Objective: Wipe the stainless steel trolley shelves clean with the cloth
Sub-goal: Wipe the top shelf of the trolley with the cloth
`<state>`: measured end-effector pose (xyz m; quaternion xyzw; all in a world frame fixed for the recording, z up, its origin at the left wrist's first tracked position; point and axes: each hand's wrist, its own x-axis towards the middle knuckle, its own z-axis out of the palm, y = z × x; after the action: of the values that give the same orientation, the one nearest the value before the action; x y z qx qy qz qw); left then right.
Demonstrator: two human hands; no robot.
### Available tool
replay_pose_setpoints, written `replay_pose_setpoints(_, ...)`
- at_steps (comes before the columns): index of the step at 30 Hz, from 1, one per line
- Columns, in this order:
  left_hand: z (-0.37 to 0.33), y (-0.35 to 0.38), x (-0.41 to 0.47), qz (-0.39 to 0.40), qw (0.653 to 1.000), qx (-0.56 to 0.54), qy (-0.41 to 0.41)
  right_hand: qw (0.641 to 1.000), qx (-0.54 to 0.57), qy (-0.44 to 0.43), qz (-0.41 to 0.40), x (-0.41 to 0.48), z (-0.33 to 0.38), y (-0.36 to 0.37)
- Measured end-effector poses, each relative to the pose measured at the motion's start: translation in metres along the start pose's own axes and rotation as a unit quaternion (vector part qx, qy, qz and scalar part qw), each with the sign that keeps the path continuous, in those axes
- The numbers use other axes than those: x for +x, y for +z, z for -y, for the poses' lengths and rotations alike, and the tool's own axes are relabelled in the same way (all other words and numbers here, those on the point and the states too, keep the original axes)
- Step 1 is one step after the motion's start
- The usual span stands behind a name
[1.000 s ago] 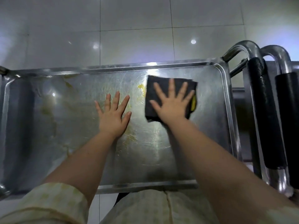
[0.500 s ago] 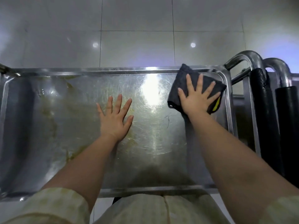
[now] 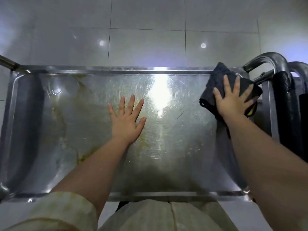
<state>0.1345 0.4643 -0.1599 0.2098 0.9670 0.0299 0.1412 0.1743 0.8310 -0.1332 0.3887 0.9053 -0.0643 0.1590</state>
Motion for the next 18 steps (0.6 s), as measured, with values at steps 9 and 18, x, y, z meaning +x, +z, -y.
replay_pose_setpoints(9, 0.007, 0.002, 0.001, -0.018, 1.000, 0.003, -0.003, 0.961, -0.055, -0.272, 0.002, -0.077, 0.169, 0.045)
replay_pose_setpoints(18, 0.004, 0.000, 0.001, -0.002, 1.000, 0.009, -0.010, 0.943, -0.032, -0.331, 0.004, -0.247, 0.019, 0.104)
